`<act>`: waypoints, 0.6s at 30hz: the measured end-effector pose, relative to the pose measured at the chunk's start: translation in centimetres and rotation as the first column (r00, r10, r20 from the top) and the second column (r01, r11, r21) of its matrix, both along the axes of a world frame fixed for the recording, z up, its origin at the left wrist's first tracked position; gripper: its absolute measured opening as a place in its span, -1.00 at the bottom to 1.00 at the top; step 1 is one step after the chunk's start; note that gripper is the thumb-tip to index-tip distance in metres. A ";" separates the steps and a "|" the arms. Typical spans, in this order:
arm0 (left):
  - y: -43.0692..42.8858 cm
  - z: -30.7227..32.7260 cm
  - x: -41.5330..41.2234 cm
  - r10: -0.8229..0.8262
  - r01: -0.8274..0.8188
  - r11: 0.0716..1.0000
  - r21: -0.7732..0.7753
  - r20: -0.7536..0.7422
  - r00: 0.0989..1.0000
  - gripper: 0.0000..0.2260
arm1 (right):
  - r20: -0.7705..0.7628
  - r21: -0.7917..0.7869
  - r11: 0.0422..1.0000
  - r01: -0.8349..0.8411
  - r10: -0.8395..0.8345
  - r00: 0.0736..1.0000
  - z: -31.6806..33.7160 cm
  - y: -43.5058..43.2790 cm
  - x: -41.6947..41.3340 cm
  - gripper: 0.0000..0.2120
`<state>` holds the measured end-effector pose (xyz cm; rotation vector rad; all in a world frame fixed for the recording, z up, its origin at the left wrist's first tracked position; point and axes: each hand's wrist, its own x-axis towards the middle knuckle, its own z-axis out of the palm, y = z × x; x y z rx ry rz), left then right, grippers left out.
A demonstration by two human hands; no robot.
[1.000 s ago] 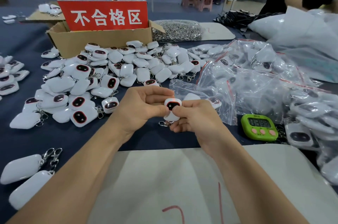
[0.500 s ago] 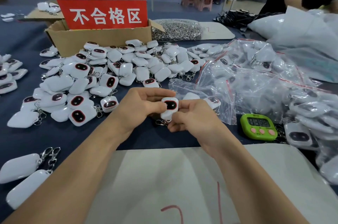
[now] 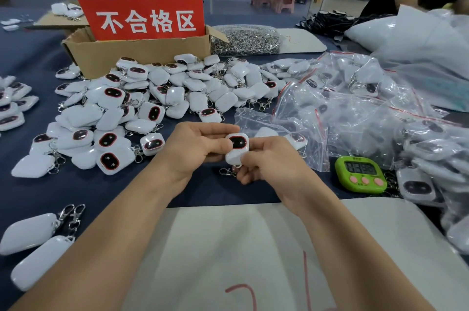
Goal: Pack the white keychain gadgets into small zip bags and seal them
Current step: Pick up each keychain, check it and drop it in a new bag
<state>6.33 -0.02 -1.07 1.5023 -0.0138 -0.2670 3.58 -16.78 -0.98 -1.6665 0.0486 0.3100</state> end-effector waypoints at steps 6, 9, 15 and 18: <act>0.4 0.0 0.1 -0.017 0.016 0.999 -0.041 -0.014 1.000 -0.78 | 0.010 0.028 0.999 0.044 -0.044 0.999 -0.2 0.0 0.0 -0.93; 0.3 0.0 -0.1 -0.017 0.018 0.999 -0.027 0.025 1.000 -0.78 | 0.052 0.003 0.998 0.067 -0.067 0.996 -0.5 0.1 -0.1 -0.96; 0.2 0.1 -0.2 -0.031 0.035 0.999 -0.029 0.117 0.993 -0.67 | 0.118 -0.076 0.989 0.125 -0.115 0.986 -0.6 0.4 -0.1 -0.90; 0.2 0.0 -0.2 -0.028 0.032 0.999 -0.023 0.153 0.988 -0.62 | 0.128 -0.115 0.985 0.128 -0.113 0.985 -0.6 0.4 -0.1 -0.92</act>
